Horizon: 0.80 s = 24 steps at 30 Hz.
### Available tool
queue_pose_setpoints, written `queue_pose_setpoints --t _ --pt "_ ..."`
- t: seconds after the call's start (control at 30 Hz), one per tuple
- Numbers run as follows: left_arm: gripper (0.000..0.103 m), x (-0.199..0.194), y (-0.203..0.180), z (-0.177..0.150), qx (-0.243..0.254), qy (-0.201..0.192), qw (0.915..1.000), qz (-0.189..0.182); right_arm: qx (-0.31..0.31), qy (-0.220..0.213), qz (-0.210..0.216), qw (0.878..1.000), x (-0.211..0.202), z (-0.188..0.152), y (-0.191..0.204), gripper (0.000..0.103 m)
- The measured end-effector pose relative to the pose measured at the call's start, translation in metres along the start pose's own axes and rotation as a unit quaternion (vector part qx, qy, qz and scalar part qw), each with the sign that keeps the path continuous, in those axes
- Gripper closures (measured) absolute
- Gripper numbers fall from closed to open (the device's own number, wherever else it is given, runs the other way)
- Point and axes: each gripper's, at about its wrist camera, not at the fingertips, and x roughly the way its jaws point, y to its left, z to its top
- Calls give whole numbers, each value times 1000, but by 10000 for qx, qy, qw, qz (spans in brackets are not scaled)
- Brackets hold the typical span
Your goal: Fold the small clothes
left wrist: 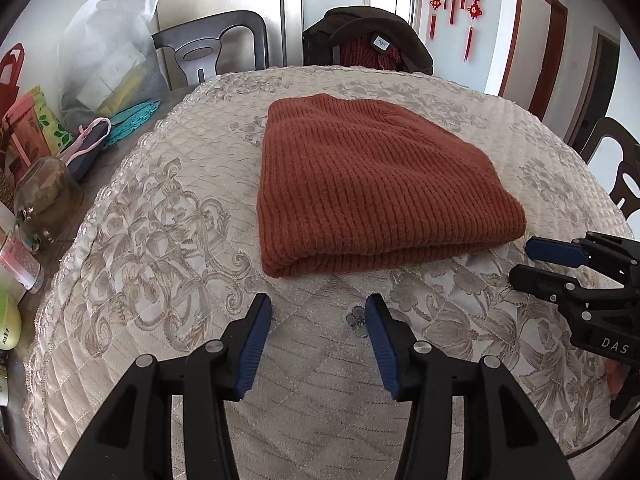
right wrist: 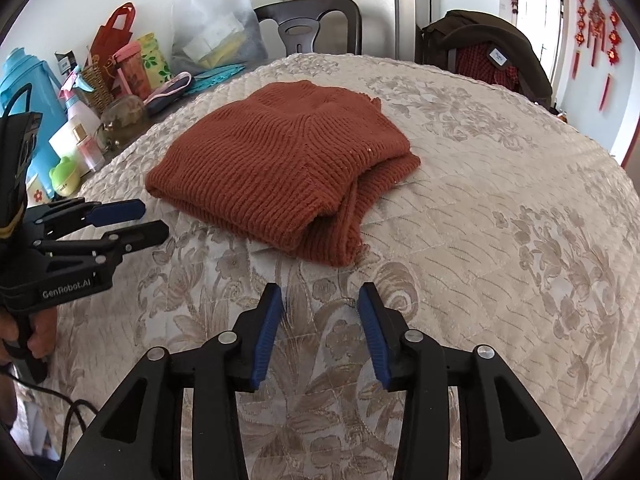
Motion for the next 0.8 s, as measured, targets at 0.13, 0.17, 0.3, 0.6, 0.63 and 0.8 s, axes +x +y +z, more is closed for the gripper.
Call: queue_pose_setpoints --t 0.13,0.17,0.3,0.6,0.63,0.8 --pt "50 0 0 0 -7 5 10000 20 23 -3 42 10000 0 0 -1 60" --pt "49 0 0 0 -2 7 10000 28 30 -4 52 10000 0 0 -1 60" --pt "49 1 0 0 6 8 10000 39 44 -8 81 10000 0 0 -1 59" --pt "45 2 2 0 -12 16 10000 80 61 -11 98 9999 0 0 -1 58" --pt "45 2 2 0 -10 16 10000 81 65 -12 106 9999 0 0 -1 58" --pt "45 2 2 0 -11 16 10000 82 74 -14 118 9999 0 0 -1 58"
